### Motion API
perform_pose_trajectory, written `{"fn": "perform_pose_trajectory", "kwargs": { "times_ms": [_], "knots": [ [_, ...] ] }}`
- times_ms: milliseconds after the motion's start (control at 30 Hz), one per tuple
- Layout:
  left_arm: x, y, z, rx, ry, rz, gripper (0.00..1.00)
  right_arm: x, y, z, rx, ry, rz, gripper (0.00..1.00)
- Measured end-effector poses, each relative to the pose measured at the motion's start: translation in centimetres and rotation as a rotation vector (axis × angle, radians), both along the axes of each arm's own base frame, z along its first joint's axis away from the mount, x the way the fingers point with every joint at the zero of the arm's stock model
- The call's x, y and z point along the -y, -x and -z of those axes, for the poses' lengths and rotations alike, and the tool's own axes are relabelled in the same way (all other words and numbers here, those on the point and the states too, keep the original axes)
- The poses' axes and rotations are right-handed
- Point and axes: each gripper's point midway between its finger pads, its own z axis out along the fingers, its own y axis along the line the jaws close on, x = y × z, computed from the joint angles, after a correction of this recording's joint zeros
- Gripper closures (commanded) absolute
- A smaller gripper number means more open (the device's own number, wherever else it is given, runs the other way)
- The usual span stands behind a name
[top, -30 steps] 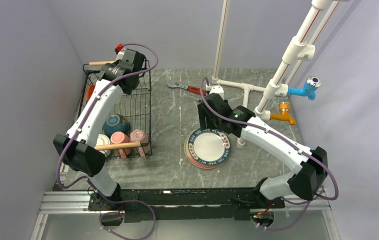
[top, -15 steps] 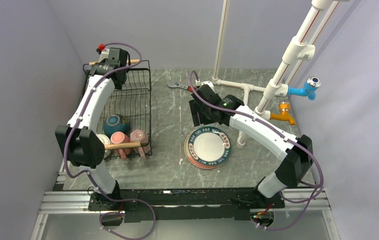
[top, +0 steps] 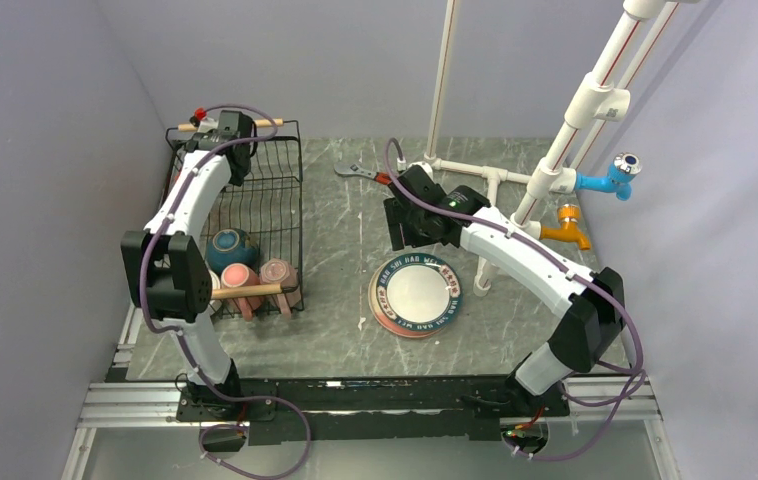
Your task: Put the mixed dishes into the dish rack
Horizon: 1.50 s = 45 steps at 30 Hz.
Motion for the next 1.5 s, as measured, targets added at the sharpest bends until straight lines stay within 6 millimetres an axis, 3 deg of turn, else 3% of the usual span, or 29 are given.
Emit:
{"fn": "perform_pose_trajectory", "kwargs": {
  "times_ms": [400,600,900,1367,1500],
  "knots": [
    [0.0,-1.4,5.1,-0.112,0.060,0.005,1.00,0.1,-0.1,0.1,-0.012,-0.013,0.003,0.29],
    [0.1,-2.2,5.9,-0.126,0.066,0.007,1.00,0.3,-0.2,0.1,-0.014,-0.015,0.007,0.29],
    [-0.2,-2.6,6.8,-0.143,0.068,0.002,0.86,0.4,-0.3,0.1,-0.018,-0.020,0.011,0.29],
    [-0.5,-3.4,7.4,-0.146,0.078,0.000,0.52,0.5,-0.4,0.2,-0.029,-0.031,0.012,0.29],
    [-0.4,-3.4,7.4,-0.145,0.080,0.000,0.49,0.6,-0.3,0.4,-0.034,-0.031,0.013,0.29]
  ]
}}
